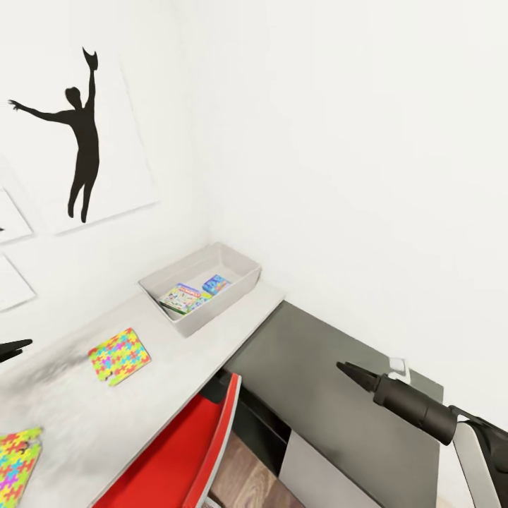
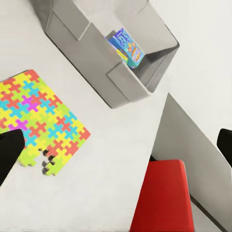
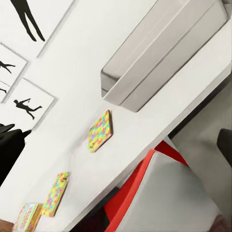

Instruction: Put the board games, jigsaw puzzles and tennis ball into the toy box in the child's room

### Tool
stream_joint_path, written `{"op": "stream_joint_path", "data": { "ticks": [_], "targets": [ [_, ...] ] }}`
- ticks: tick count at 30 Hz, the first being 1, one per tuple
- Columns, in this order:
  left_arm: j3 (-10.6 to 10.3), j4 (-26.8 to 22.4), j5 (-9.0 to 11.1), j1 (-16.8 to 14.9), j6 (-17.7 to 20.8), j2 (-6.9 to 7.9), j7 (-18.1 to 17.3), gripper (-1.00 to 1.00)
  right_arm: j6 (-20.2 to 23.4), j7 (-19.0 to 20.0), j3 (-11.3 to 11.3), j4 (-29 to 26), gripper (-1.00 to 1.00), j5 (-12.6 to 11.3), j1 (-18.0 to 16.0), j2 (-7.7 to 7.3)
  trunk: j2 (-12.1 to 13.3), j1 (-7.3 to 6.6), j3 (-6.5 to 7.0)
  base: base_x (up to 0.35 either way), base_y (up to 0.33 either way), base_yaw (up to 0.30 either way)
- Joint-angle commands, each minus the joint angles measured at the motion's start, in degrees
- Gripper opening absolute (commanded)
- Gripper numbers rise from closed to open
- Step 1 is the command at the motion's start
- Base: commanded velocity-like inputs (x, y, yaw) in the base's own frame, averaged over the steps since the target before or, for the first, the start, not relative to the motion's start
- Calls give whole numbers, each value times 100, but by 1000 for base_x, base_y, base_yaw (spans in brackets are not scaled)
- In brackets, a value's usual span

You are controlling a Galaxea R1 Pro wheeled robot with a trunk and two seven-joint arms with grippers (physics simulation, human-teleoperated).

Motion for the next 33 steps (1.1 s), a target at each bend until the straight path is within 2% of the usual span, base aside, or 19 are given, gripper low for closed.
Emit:
{"op": "stream_joint_path", "data": {
  "ticks": [1,14,25,33],
  "targets": [
    [16,-2,-61,-13,61,-4,-47,100,29,8,-5,-2,100,-13,-3,-2,-12,3,-11,-2,1,286],
    [16,-2,-61,-14,55,-4,-47,100,29,12,-5,-1,100,-13,-3,-4,-12,3,-11,-1,6,286],
    [16,20,-65,-13,54,-4,-47,100,29,9,-5,-1,100,-13,-3,-5,-12,3,-11,0,146,286],
    [10,24,-67,-13,53,-16,-47,100,29,13,-7,-9,100,-13,-3,-6,-12,3,-11,0,45,286]
  ]
}}
